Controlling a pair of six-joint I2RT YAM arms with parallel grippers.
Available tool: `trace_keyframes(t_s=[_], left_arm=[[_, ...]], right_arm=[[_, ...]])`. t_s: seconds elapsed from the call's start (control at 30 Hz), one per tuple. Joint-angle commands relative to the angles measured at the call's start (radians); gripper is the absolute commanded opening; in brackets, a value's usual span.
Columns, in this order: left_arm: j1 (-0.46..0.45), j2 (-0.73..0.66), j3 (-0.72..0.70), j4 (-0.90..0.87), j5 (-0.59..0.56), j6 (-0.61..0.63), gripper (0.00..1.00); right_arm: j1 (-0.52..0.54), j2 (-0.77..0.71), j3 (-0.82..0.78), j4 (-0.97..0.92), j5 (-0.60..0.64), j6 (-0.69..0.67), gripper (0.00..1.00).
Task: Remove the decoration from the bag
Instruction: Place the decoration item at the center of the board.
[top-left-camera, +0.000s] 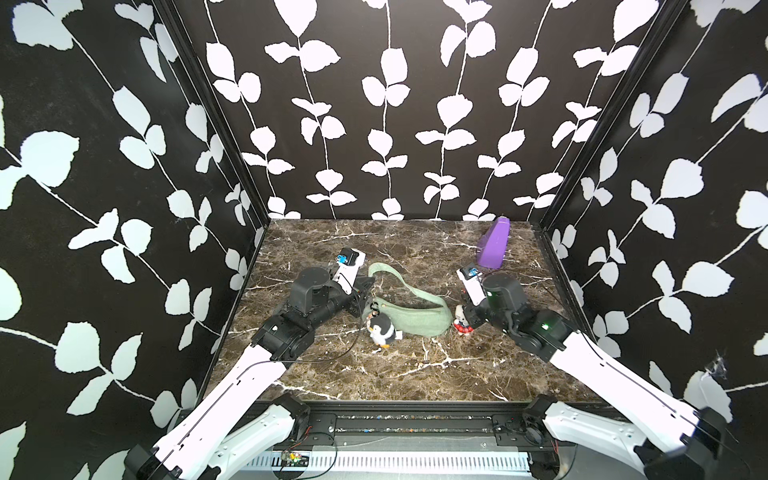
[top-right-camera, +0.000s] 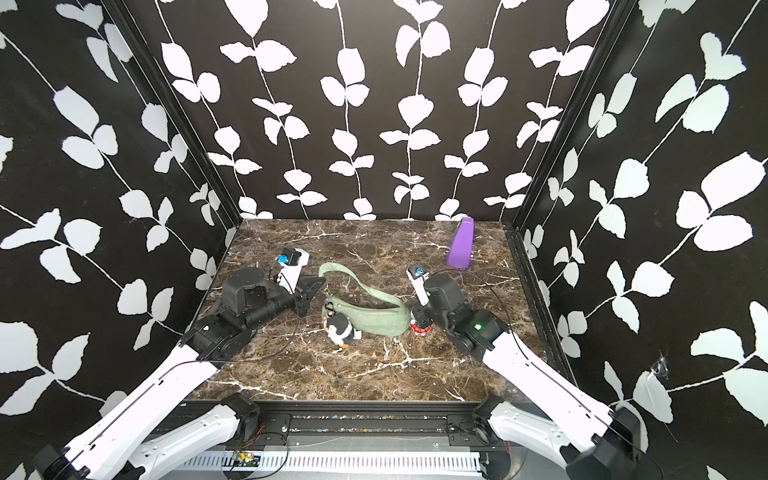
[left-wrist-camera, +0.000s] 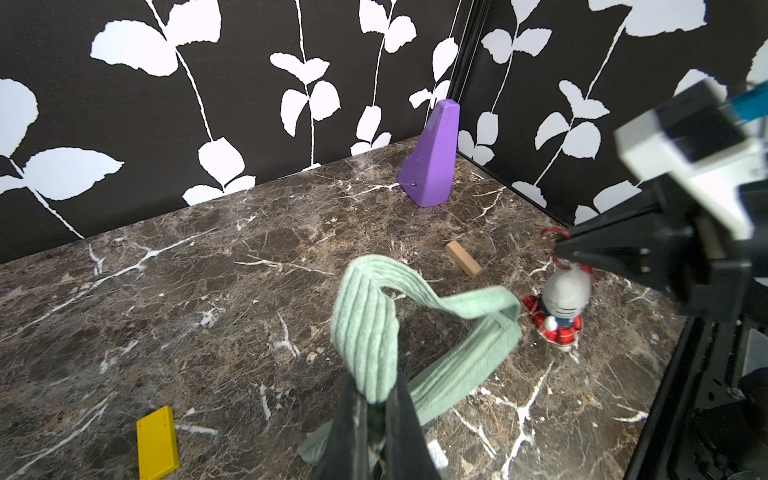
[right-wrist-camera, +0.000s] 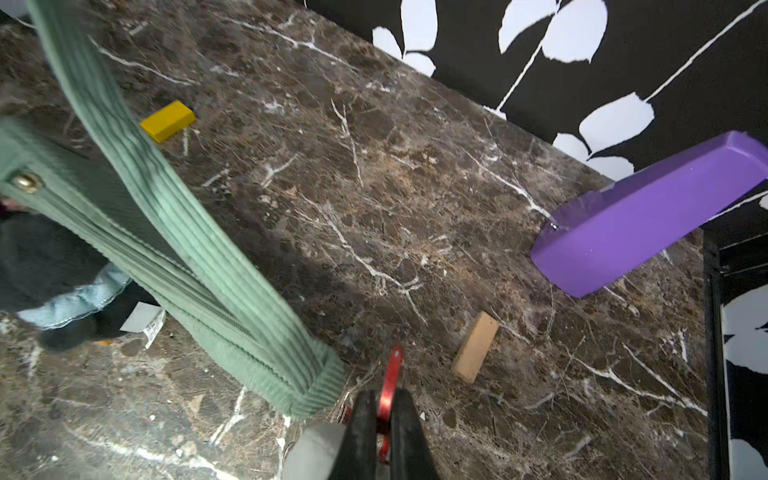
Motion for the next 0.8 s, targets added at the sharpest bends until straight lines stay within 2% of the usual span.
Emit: trace_keyframes(t_s=[0.0, 0.33, 0.53, 0.77], left_arm=[[0.002, -0.025, 0.034, -0.005, -0.003, 0.017, 0.0], [0.001, -0.009, 0.039, -0.008, 0.009, 0.023, 0.0], [0.002, -0.011, 0.041, -0.006, 0.008, 0.025, 0.0], [0.002, -0.01, 0.029, 0.011, 0.01, 0.008, 0.0]], right_arm=[[-0.028, 0.049, 0.034, 0.003, 0.074, 0.037, 0.0], [-0.165, 0.169, 0.02, 0.011, 0.058, 0.088, 0.0], [-0.219, 0.241, 0.02, 0.104, -0.058, 0.104, 0.0], [-0.229, 0.447, 0.161, 0.144, -0.221, 0.104, 0.0]])
